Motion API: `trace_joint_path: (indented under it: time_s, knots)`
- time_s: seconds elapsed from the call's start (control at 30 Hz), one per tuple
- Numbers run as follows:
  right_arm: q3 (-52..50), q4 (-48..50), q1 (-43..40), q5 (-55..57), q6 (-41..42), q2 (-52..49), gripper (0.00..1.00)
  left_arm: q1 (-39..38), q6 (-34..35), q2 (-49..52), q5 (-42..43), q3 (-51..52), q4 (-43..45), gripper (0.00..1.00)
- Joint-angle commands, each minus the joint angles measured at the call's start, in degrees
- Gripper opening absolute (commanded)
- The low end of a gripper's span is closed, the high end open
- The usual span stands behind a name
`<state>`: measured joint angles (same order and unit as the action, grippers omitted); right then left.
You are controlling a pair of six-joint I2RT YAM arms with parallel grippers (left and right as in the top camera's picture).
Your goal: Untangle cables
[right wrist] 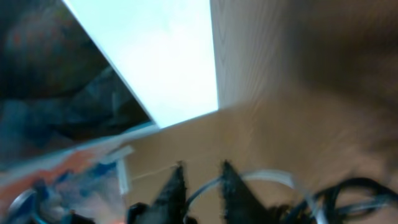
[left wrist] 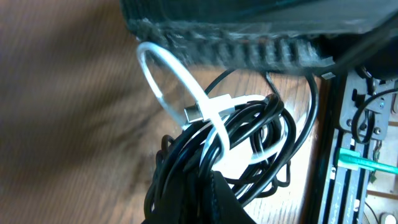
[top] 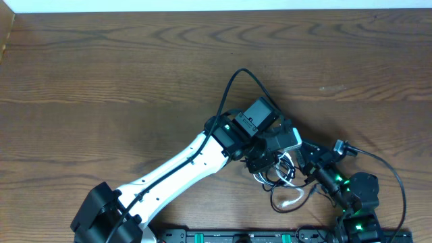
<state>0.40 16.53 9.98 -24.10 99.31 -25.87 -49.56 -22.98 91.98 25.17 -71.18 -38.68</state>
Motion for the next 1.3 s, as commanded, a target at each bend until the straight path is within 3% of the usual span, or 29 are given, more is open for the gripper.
trace_joint_path:
  time_s: [0.0, 0.17, 0.2, 0.3, 0.5, 0.63, 0.8, 0.97, 1.27]
  knots:
    - [-0.09, -1.16, 0.28, 7.08, -9.75, -0.02, 0.04, 0.15, -1.01, -1.42, -2.38, -1.05, -1.40, 0.07]
    - [-0.09, -3.45, 0.20, 12.74, -12.57, -0.02, 0.01, 0.13, -1.46, -1.42, -6.80, -1.05, -6.14, 0.08]
    - [-0.09, -3.41, 0.20, 13.05, -13.22, -0.02, 0.03, 0.13, -1.46, -1.42, -6.82, -1.05, -6.43, 0.07]
    - [-0.09, -3.50, 0.20, 12.46, -13.49, -0.02, 0.19, 0.13, -1.68, -1.42, -6.88, -1.05, -5.97, 0.08]
    - [-0.09, -4.92, 0.20, 6.36, -21.79, -0.02, 0.25, 0.13, -1.81, -1.42, -12.61, -1.05, -3.74, 0.07]
    - [-0.09, -7.89, 0.20, 3.21, -30.64, -0.02, 0.27, 0.13, -0.76, -1.42, -12.07, -1.05, -3.58, 0.08]
    - [-0.02, -6.36, 0.20, 0.98, -33.31, -0.02, 0.25, 0.15, 1.27, -1.42, -11.17, -1.05, -3.23, 0.07]
    - [2.82, -6.69, 0.20, -0.31, -37.57, -0.02, 0.30, 0.15, 2.29, -1.44, -6.56, -1.05, -3.28, 0.07]
    - [15.82, -30.73, 0.17, 5.81, -53.11, -0.66, 0.33, 4.98, 2.27, -1.46, 6.10, -1.07, -4.04, 0.07]
